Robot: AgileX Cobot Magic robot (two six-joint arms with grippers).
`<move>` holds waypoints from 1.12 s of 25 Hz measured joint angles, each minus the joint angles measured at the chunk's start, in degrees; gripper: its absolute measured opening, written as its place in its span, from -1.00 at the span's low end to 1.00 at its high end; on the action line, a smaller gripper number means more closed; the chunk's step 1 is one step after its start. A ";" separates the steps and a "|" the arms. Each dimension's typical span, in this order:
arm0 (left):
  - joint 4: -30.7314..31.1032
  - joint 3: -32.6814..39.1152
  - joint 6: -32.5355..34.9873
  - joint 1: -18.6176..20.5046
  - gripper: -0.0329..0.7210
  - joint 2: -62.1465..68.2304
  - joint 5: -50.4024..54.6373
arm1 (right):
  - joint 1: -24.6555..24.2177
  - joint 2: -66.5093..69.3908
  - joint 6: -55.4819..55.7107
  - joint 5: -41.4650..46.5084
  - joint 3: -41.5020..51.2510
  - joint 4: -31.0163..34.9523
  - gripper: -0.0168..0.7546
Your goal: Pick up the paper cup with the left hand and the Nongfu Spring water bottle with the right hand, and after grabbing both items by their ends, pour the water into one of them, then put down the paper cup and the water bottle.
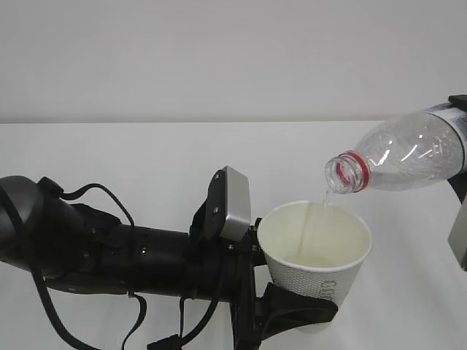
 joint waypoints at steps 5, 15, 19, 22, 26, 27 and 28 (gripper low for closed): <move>0.00 0.00 0.00 0.00 0.51 0.00 0.00 | 0.00 0.00 0.00 -0.11 0.00 0.00 0.30; 0.00 0.00 0.00 0.00 0.51 0.00 0.00 | 0.00 0.00 -0.41 -0.11 0.00 0.00 0.30; 0.00 0.00 0.00 0.00 0.51 0.00 0.00 | 0.00 0.00 -0.41 -0.11 0.00 0.00 0.30; 0.00 0.00 0.00 0.00 0.51 0.00 0.00 | 0.00 0.00 -0.41 -0.11 0.00 0.00 0.30; 0.00 0.00 0.00 0.00 0.51 0.00 0.00 | 0.00 0.00 -0.41 -0.11 0.00 0.00 0.30; 0.00 0.00 0.00 0.00 0.51 0.11 0.00 | 0.00 0.00 -0.45 -0.11 0.00 0.00 0.30; 0.00 0.00 0.00 0.00 0.51 0.11 0.00 | 0.00 0.00 -0.54 -0.11 0.00 0.00 0.30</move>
